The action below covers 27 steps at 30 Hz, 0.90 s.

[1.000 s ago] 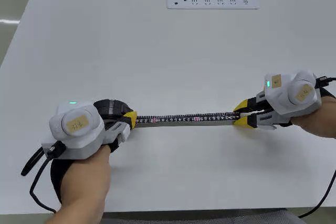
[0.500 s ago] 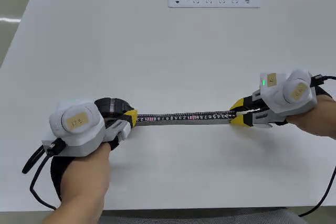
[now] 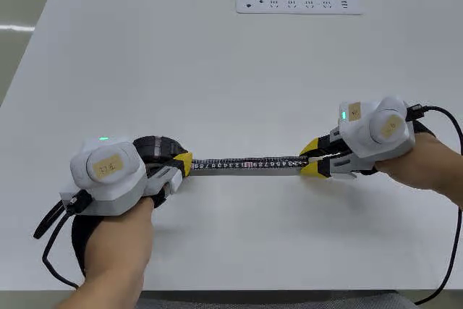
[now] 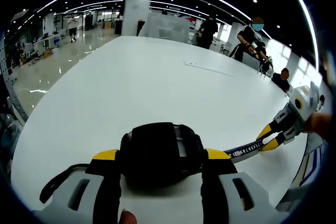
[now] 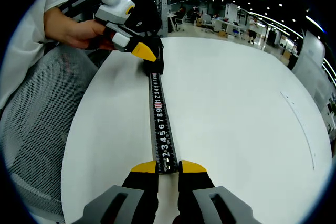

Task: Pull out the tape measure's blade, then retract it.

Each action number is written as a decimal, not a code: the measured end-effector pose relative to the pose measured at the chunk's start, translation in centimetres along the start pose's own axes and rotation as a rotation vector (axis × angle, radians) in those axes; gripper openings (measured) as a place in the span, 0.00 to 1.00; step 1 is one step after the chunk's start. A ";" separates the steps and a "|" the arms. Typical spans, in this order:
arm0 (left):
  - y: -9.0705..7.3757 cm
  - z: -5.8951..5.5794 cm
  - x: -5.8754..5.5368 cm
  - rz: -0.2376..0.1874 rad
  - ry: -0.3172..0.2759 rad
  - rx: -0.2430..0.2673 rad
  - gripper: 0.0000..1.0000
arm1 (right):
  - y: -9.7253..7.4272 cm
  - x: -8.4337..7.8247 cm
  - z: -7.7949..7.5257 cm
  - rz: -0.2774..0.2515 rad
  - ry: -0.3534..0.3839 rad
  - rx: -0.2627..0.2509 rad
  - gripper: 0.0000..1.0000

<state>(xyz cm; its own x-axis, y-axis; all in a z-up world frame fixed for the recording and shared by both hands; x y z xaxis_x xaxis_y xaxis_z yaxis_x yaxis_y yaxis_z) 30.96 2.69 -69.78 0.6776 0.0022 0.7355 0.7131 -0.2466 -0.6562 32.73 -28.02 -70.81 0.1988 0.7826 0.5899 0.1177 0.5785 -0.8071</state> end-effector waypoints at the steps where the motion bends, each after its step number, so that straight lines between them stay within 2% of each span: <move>1: 0.0 0.0 0.0 0.001 -0.002 -0.001 0.57 | 0.1 0.1 0.0 0.001 -0.003 0.003 0.10; 21: -0.2 0.0 0.1 0.004 -0.010 -0.015 0.57 | 1.3 1.0 -0.3 -0.026 0.017 0.015 0.10; 23: -0.2 0.1 0.1 0.004 -0.007 -0.016 0.57 | 1.5 1.3 -0.4 -0.046 0.027 0.017 0.10; 27: -0.2 0.1 0.1 0.005 -0.008 -0.017 0.57 | 2.3 1.9 -0.3 -0.047 0.022 0.025 0.10</move>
<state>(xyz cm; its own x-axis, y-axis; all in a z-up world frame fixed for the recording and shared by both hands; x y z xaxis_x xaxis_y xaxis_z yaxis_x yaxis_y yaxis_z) 30.89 2.81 -69.63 0.6828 0.0084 0.7305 0.7064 -0.2628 -0.6572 33.64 -25.25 -71.51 0.2152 0.7493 0.6263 0.1036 0.6202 -0.7776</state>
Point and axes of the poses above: the centre of the closed fingertips' face, and the gripper's own axes: y roughly forward along the fingers, z roughly to its left, x roughly out of its top, the point moved 10 cm from there along -y, roughly backward along the fingers, and after that the axes turned 2 degrees about z, right-handed, at the moved point
